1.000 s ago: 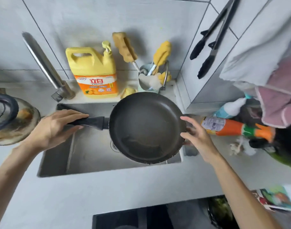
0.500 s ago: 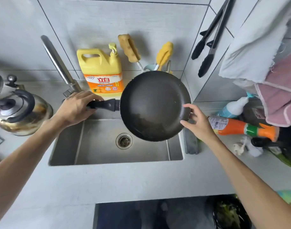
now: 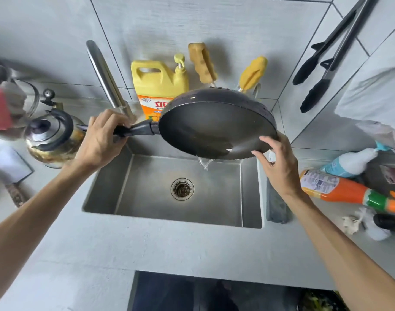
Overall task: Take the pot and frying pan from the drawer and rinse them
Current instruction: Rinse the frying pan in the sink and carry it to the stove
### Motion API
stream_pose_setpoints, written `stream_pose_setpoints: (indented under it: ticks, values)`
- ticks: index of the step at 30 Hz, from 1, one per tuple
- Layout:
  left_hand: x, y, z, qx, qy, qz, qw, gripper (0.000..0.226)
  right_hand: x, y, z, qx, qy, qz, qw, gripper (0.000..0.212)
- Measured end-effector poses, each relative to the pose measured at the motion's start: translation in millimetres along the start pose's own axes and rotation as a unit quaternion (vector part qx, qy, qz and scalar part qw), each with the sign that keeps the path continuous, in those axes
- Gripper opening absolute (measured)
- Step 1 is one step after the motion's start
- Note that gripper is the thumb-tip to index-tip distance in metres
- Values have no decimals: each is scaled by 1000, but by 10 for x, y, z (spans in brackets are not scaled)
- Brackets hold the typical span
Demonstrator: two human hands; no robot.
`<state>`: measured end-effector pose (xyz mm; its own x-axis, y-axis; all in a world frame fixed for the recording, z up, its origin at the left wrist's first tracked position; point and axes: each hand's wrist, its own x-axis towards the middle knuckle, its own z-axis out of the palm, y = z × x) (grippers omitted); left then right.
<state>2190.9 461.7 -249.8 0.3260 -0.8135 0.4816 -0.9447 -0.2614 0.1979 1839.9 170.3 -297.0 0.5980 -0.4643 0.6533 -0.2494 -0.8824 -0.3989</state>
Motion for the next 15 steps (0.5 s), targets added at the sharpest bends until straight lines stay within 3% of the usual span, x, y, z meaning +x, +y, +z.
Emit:
stream_pose_setpoints:
  ticks: [7,10,13,15]
  values:
    - [-191,28,-97,21,75,15,997,29,67,-66,-80,-25,44,-57,997,41]
    - [-159,42,-167,-4,72,17,997,27,134,-133,-166,-18,34,-57,998,40]
    - [-72,50,-293,-27,25,35,999,26,240,-233,-308,89,-41,27,995,44]
    - [-18,25,-373,-44,-30,32,998,29,340,-273,-420,198,-124,151,960,48]
